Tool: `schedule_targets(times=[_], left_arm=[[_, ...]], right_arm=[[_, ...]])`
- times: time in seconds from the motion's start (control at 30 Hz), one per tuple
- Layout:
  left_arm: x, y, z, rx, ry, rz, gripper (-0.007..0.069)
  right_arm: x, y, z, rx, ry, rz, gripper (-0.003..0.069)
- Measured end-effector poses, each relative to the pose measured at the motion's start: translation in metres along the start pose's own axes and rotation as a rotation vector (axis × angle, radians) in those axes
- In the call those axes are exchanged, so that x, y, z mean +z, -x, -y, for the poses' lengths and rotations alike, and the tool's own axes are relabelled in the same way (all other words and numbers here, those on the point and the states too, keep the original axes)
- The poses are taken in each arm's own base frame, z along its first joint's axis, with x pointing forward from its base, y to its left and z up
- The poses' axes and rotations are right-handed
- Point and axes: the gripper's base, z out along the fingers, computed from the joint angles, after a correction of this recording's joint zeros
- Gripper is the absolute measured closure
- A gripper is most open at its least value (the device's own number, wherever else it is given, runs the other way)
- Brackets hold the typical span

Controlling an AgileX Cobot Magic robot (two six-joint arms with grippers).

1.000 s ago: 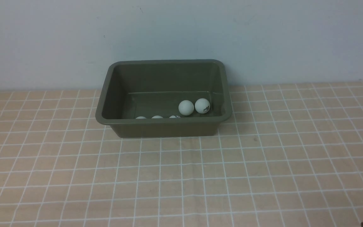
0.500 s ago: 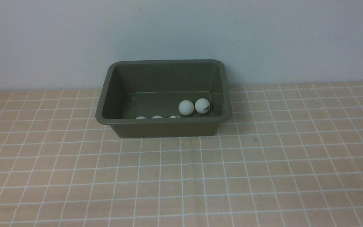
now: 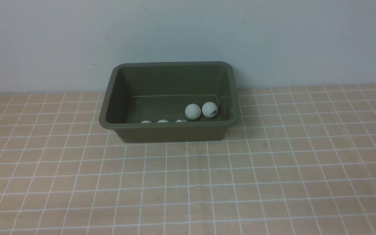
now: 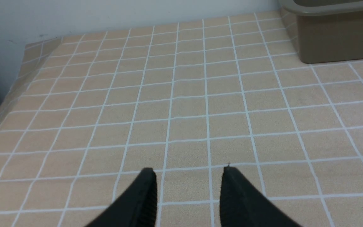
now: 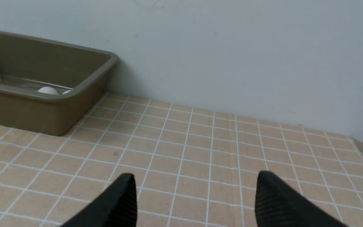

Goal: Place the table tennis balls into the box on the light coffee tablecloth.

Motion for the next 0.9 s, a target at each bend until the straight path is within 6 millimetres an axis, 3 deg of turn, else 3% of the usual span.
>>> schedule_targets(times=[0.63, 0.9], left_arm=[[0.000, 0.000, 0.000, 0.000, 0.000, 0.000, 0.0400], [0.000, 0.000, 0.000, 0.000, 0.000, 0.000, 0.0400]], right_arm=[[0.011, -0.040, -0.004, -0.011, 0.010, -0.123, 0.0196], [0.011, -0.042, -0.004, 0.011, 0.011, -0.135, 0.0196]])
